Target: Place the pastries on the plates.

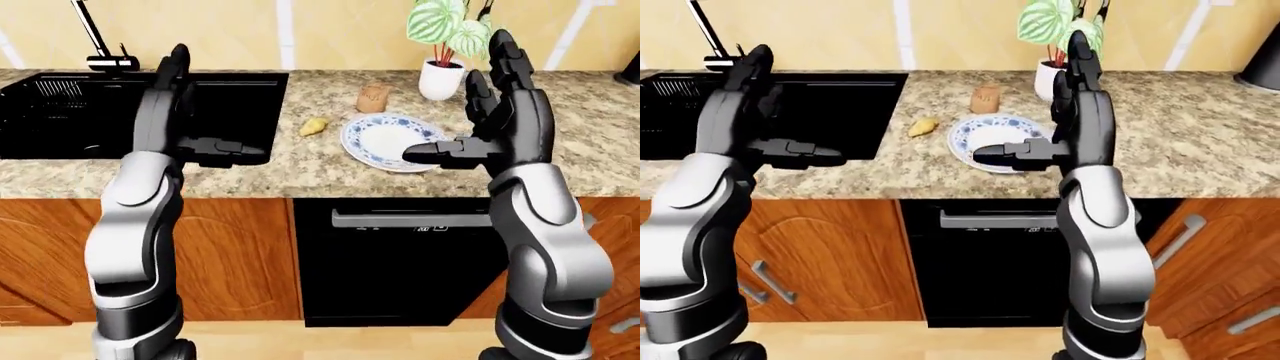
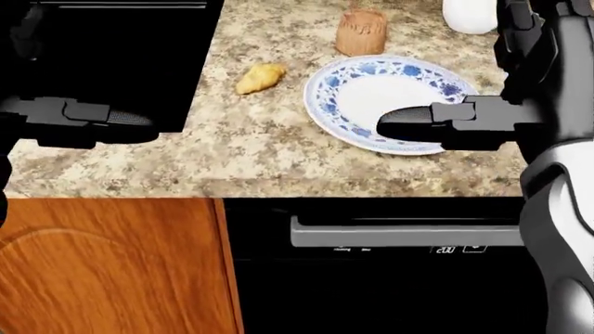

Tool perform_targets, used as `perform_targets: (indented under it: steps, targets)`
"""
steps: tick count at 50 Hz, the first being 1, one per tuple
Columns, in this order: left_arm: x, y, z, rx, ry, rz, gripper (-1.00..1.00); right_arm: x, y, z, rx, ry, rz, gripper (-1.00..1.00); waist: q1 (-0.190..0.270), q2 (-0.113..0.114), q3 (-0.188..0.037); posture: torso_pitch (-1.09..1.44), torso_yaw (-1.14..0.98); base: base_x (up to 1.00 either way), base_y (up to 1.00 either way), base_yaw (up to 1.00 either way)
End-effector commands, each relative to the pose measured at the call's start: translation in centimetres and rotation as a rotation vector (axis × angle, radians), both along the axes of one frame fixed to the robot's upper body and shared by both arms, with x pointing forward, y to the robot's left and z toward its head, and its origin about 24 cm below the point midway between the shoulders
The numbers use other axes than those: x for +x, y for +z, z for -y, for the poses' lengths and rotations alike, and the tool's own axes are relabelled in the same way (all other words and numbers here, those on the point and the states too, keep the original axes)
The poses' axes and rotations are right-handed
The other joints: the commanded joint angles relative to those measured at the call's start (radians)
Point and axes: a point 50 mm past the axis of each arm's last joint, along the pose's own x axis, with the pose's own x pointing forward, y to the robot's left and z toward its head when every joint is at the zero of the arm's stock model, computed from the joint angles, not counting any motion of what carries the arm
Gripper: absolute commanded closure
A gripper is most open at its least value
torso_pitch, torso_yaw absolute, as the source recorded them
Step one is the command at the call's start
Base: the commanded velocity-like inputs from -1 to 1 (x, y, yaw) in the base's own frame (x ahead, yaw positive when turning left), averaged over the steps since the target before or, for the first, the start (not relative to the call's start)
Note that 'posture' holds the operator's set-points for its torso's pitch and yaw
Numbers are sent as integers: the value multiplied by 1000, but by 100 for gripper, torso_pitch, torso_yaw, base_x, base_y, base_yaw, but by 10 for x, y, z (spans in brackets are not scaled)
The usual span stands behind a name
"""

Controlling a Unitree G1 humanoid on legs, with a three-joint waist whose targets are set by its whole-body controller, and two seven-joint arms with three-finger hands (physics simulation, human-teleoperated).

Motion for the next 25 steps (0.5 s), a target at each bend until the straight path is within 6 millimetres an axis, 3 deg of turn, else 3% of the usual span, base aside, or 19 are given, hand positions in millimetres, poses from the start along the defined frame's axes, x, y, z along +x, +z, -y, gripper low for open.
perform_targets:
  steps: [1,6,7,8,9,10,12,16,19,21,22,23,24,25]
  targets:
    - [-5,16,-6,9,27,85,-100,-4,15,-6,-9,28,86,-100,3,3,-16,0,0,56,-29,0]
    - [-5,16,-9,8,35,88,-100,-5,15,-7,-18,28,83,-100,-14,72,-10,0,0,55,-28,0]
    - [-5,16,-9,6,39,89,-100,-5,15,-8,-18,28,82,-100,-15,94,-17,0,0,55,-24,0]
    - [-6,16,-10,10,37,88,-100,-5,14,-8,-19,29,82,-100,-11,131,-37,0,0,55,-24,0]
    - [-6,17,-10,9,38,89,-100,-4,14,-8,-14,30,78,-100,1,94,-22,0,0,56,-24,0]
    - [-6,17,-10,10,40,90,-100,-4,14,-8,-13,29,78,-100,-9,110,-16,0,0,55,-33,0]
    - [-7,18,-12,9,46,93,-100,-4,14,-9,-17,31,81,-100,3,112,-36,0,0,55,-36,0]
    - [-9,18,-13,9,46,92,-100,-3,13,-9,-12,32,78,-100,15,91,-30,0,0,47,-36,0]
    - [-8,19,-13,14,47,92,-100,-3,13,-9,-9,32,73,-100,5,51,-48,0,0,18,-40,0]
    - [-7,19,-12,16,46,92,-100,-3,13,-8,-8,31,73,-100,-15,9,-48,0,0,13,-63,0]
    - [-7,21,-13,17,47,94,-100,-4,15,-8,-13,33,78,-100,-17,-24,-82,0,0,13,-62,0]
    - [-7,21,-13,17,49,96,-100,-3,15,-8,-16,32,77,-100,-24,13,-48,0,0,9,-37,0]
    - [-7,21,-13,17,50,96,-100,-3,16,-9,-21,31,78,-100,-27,-16,-16,0,0,0,0,0]
    - [-7,21,-13,18,50,95,-100,-3,16,-10,-30,31,82,-100,-38,-27,-18,0,0,0,0,0]
